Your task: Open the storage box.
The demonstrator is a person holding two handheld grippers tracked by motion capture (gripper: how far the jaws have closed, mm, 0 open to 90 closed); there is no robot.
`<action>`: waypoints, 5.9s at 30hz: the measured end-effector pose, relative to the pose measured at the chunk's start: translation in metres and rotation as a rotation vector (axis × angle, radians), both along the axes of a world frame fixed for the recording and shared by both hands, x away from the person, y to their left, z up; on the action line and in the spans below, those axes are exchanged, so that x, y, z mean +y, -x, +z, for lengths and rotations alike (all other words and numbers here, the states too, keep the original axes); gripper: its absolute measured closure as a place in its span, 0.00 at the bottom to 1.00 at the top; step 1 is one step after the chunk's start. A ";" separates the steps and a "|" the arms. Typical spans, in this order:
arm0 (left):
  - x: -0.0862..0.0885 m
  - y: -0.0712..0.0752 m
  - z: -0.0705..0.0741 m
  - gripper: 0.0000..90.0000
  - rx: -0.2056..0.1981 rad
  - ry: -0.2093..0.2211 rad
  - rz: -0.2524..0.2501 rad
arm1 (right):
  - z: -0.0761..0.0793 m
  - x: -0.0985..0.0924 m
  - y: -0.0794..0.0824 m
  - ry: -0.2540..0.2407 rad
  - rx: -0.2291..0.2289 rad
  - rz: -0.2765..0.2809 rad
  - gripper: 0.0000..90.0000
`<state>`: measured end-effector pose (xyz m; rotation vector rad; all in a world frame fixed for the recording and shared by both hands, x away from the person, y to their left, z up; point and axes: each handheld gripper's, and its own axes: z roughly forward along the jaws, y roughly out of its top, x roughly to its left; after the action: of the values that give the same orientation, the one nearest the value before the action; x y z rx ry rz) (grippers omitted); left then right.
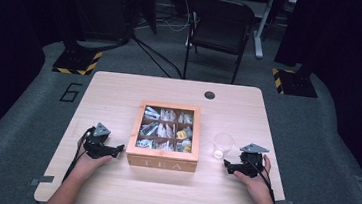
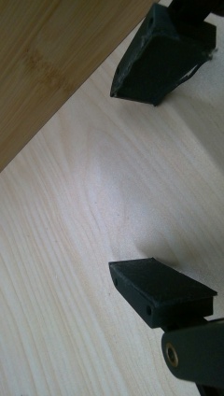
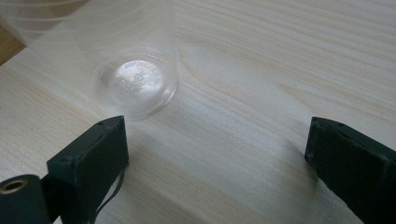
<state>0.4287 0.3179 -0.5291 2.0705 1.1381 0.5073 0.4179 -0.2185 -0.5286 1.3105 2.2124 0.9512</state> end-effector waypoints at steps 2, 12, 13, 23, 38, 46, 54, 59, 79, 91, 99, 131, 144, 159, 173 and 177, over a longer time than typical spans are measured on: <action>0.000 0.000 0.000 0.15 0.000 0.002 0.000 | 0.000 0.000 0.000 0.000 0.000 0.000 0.06; 0.000 0.000 0.000 0.16 -0.006 0.000 0.007 | 0.000 0.000 0.000 0.000 0.002 -0.001 0.06; 0.000 0.000 0.000 0.16 0.001 0.001 0.009 | 0.000 0.000 0.000 0.000 0.002 -0.002 0.06; 0.000 0.000 0.000 0.16 0.001 0.001 0.009 | 0.000 0.000 0.000 -0.001 0.002 -0.001 0.06; 0.000 0.001 0.001 0.19 -0.002 0.005 0.026 | 0.004 -0.001 0.002 0.002 0.009 -0.015 0.21; -0.002 0.007 0.008 0.31 -0.005 0.011 0.022 | 0.015 -0.003 0.006 -0.026 0.008 -0.025 0.38; -0.001 0.014 0.020 0.38 -0.011 0.062 0.011 | 0.027 -0.005 0.010 -0.061 -0.024 -0.044 0.45; 0.000 0.018 0.028 0.43 -0.020 0.077 0.015 | 0.034 -0.007 0.013 -0.104 -0.010 -0.046 0.51; 0.003 0.036 0.052 0.47 -0.076 0.096 -0.006 | 0.058 -0.009 0.023 -0.124 -0.081 -0.037 0.49; -0.002 0.049 0.069 0.50 -0.102 0.120 -0.049 | 0.070 -0.003 0.031 -0.107 -0.113 -0.012 0.48; -0.004 0.054 0.075 0.51 -0.109 0.129 -0.066 | 0.076 0.003 0.034 -0.109 -0.122 0.014 0.51; -0.024 0.070 0.078 0.52 -0.108 0.131 -0.160 | 0.088 0.021 0.043 -0.139 -0.158 0.087 0.51; -0.030 0.072 0.070 0.52 -0.095 0.142 -0.201 | 0.088 0.034 0.046 -0.139 -0.161 0.145 0.51; -0.037 0.071 0.061 0.55 -0.082 0.120 -0.210 | 0.086 0.043 0.047 -0.148 -0.157 0.175 0.51; -0.043 0.072 0.059 0.63 -0.080 0.090 -0.235 | 0.079 0.053 0.046 -0.149 -0.130 0.232 0.55; -0.043 0.072 0.059 0.63 -0.079 0.095 -0.234 | 0.076 0.057 0.045 -0.149 -0.115 0.252 0.57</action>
<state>0.3572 0.2747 -0.4706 2.0487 0.8448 0.4094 0.3725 -0.1619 -0.4523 1.0220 2.2898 1.2722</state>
